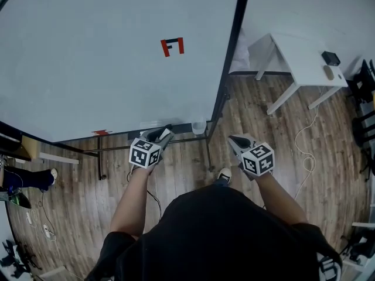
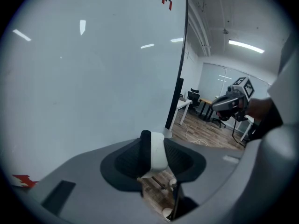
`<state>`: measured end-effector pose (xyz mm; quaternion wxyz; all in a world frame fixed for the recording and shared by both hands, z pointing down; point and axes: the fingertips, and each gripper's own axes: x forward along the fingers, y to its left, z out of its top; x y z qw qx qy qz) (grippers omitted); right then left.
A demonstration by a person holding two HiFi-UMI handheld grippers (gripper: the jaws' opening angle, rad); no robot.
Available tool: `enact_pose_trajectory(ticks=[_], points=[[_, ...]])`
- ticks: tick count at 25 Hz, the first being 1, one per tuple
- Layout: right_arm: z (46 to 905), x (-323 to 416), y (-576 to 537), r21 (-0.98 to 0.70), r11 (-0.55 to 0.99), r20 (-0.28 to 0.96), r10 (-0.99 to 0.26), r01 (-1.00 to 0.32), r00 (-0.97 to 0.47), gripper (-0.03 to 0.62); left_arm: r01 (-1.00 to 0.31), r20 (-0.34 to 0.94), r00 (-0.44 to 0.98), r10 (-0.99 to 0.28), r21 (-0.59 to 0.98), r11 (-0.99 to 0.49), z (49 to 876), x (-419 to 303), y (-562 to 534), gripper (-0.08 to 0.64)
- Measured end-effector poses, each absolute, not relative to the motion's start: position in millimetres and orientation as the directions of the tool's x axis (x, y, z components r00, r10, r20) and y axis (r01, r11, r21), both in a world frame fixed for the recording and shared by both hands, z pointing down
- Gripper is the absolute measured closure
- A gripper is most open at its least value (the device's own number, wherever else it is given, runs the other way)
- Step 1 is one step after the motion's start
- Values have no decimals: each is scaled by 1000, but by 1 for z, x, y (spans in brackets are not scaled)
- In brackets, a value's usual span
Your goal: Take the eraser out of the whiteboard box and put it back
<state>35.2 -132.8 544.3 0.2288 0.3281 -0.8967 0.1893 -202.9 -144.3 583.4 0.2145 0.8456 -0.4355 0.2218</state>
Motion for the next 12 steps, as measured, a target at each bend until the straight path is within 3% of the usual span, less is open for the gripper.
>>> enact_pose_trajectory(ticks=[12], points=[[545, 28, -117, -182, 711, 537, -507, -679, -674, 598, -836, 564, 513, -647, 158, -525, 583, -214, -129, 405]])
